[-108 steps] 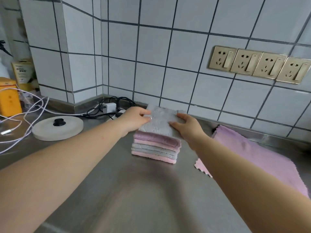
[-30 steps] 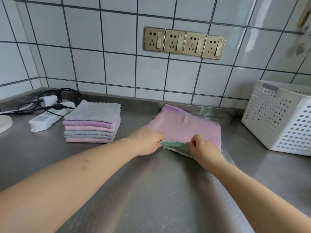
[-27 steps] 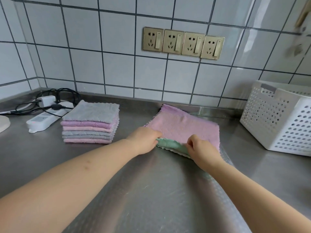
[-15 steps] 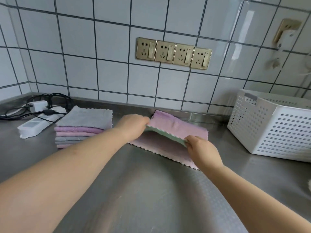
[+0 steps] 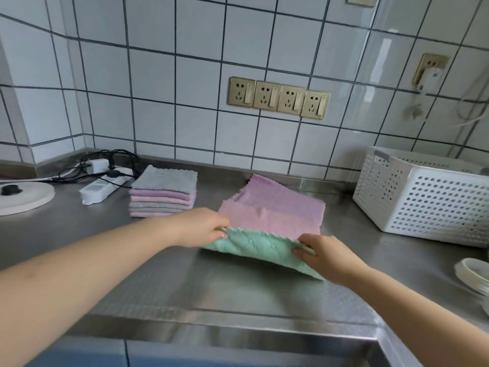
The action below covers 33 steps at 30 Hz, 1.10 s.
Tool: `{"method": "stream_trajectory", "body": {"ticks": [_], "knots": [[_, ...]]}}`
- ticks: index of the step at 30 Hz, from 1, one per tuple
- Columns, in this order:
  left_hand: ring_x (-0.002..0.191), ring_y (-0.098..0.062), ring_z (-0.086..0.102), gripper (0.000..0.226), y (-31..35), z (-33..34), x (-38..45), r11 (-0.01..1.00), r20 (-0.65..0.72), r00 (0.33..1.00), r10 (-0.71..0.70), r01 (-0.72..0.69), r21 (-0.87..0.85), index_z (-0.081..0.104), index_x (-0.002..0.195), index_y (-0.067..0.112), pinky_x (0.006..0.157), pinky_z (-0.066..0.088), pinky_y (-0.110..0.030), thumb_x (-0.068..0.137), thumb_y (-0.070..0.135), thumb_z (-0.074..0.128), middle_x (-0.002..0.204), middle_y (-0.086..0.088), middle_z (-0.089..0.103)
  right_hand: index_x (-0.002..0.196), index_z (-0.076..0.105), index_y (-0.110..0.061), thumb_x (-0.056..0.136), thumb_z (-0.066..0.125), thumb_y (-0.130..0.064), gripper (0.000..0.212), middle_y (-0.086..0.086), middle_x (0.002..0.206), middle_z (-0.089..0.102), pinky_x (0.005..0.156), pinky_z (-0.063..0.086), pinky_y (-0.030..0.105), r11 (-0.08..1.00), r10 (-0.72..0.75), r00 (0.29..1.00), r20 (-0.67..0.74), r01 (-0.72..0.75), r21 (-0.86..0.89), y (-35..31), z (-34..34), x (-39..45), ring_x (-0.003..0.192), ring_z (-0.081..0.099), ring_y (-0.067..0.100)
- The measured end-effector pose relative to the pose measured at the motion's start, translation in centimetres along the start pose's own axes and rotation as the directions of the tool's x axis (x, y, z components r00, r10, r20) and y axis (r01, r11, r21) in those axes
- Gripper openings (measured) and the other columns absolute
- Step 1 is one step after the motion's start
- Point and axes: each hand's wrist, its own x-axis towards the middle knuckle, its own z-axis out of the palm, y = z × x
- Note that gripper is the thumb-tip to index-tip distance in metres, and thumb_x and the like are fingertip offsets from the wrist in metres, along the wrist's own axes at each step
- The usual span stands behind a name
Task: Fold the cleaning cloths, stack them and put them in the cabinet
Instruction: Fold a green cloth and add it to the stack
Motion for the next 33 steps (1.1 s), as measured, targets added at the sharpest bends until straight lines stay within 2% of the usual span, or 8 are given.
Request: {"method": "stream_trajectory", "body": {"ticks": [4,7,11,15,22,24,28,33], "knots": [[0.079,-0.015,0.049,0.021,0.9,1.0,-2.8,0.993,0.158,0.987,-0.020,0.038,-0.110,0.057,0.094,0.015,0.063,0.029,-0.025,0.096,0.034,0.047,0.083,0.002,0.051,0.067,0.041,-0.022,0.095,0.050,-0.038,0.033,-0.007,0.067,0.044,0.055,0.029,0.025,0.999,-0.004,0.976,0.219,-0.006,0.047,-0.5,0.0,-1.5,0.061,0.039,0.012],[0.066,-0.009,0.041,0.022,0.9,2.0,-4.4,0.978,0.355,0.934,-0.039,0.109,-0.179,0.056,0.083,0.022,0.061,0.034,-0.024,0.092,0.041,0.051,0.070,0.010,0.046,0.086,0.057,-0.012,0.092,0.051,-0.046,0.035,-0.004,0.079,0.052,0.062,0.034,0.027,0.999,0.010,0.932,0.363,-0.023,0.030,-0.8,0.1,-2.3,0.069,0.043,0.013],[0.071,-0.011,0.044,0.015,0.4,2.6,-5.9,0.927,0.442,0.895,-0.061,0.215,-0.308,0.059,0.080,0.031,0.067,0.036,-0.027,0.088,0.043,0.056,0.076,0.009,0.050,0.074,0.056,-0.032,0.088,0.052,-0.055,0.027,-0.016,0.073,0.051,0.063,0.036,0.018,0.996,0.065,0.856,0.513,-0.089,0.022,-0.3,0.1,-2.9,0.065,0.045,0.005],[0.078,-0.011,0.049,0.021,-0.8,2.1,-6.7,0.753,0.369,0.922,-0.121,0.327,-0.570,0.058,0.104,0.030,0.069,0.042,-0.024,0.084,0.027,0.062,0.097,0.001,0.058,0.088,0.069,-0.022,0.087,0.060,-0.046,0.025,-0.007,0.075,0.058,0.055,0.044,0.017,0.847,0.245,0.885,0.395,-0.394,0.357,1.4,-0.1,-2.8,0.063,0.050,0.010],[0.080,-0.010,0.060,0.034,-1.5,2.8,-6.2,0.408,0.215,0.899,-0.381,0.373,-0.833,0.053,0.118,0.026,0.059,0.043,-0.018,0.087,0.016,0.062,0.104,-0.004,0.072,0.093,0.065,-0.010,0.091,0.062,-0.027,0.018,0.002,0.083,0.075,0.067,0.058,0.028,0.606,0.380,0.894,0.236,-0.434,0.667,2.8,1.0,-1.0,0.069,0.069,0.015],[0.082,-0.007,0.061,0.036,-1.8,3.2,-5.9,0.439,0.199,0.889,-0.411,0.385,-0.812,0.053,0.117,0.031,0.061,0.041,-0.020,0.085,0.020,0.065,0.098,0.004,0.074,0.097,0.065,-0.015,0.089,0.064,-0.026,0.014,0.003,0.088,0.075,0.071,0.058,0.027,0.647,0.317,0.902,0.291,-0.431,0.629,2.8,1.4,-0.8,0.078,0.071,0.017],[0.079,-0.011,0.055,0.030,-2.3,3.7,-6.4,0.511,0.215,0.909,-0.358,0.383,-0.769,0.055,0.109,0.030,0.058,0.040,-0.014,0.085,0.014,0.064,0.106,0.005,0.069,0.092,0.061,-0.037,0.083,0.069,-0.031,0.014,-0.012,0.098,0.066,0.080,0.052,0.017,0.957,0.119,0.937,0.329,-0.196,0.212,3.5,1.3,-0.9,0.087,0.064,0.006],[0.073,-0.002,0.060,0.027,-2.4,3.9,-7.3,0.633,0.232,0.927,-0.293,0.370,-0.680,0.056,0.100,0.023,0.062,0.042,-0.011,0.081,0.008,0.069,0.097,0.003,0.068,0.075,0.054,-0.038,0.081,0.070,-0.040,0.017,-0.016,0.077,0.057,0.061,0.040,0.011,0.994,0.072,0.909,0.411,-0.100,0.046,3.3,0.9,-1.3,0.066,0.048,-0.001]]}}
